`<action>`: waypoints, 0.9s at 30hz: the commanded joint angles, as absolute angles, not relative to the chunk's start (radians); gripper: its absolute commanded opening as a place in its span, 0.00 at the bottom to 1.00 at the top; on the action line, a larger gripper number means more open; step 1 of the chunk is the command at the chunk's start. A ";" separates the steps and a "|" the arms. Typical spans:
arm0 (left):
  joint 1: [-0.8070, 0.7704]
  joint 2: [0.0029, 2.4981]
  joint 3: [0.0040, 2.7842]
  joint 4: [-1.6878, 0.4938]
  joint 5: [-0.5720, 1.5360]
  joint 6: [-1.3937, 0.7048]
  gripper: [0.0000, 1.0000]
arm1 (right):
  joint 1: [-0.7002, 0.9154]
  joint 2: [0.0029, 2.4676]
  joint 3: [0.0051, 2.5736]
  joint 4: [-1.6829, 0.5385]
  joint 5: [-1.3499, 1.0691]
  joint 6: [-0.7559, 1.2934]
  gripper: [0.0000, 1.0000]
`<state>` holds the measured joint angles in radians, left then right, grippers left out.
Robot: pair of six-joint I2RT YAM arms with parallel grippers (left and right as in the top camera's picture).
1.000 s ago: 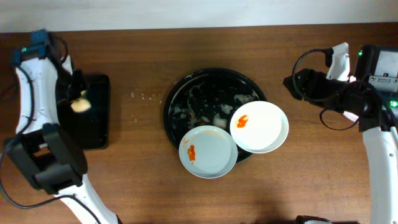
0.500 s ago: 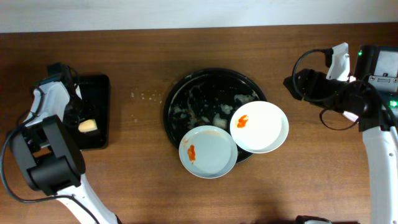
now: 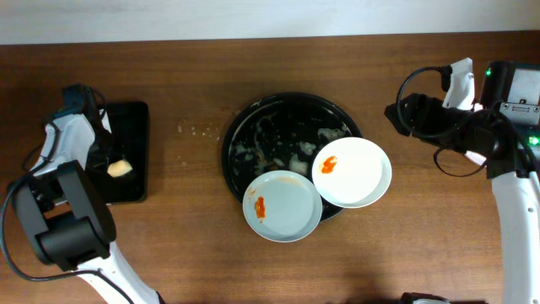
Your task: Clean dirty plates on tray and stack at the side
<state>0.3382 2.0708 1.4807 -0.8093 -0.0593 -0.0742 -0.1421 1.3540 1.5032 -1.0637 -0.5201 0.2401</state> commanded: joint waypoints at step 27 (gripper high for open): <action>0.344 2.063 1.460 -0.827 -0.115 -0.085 0.00 | -0.136 1.355 1.507 -1.064 -0.511 0.244 0.70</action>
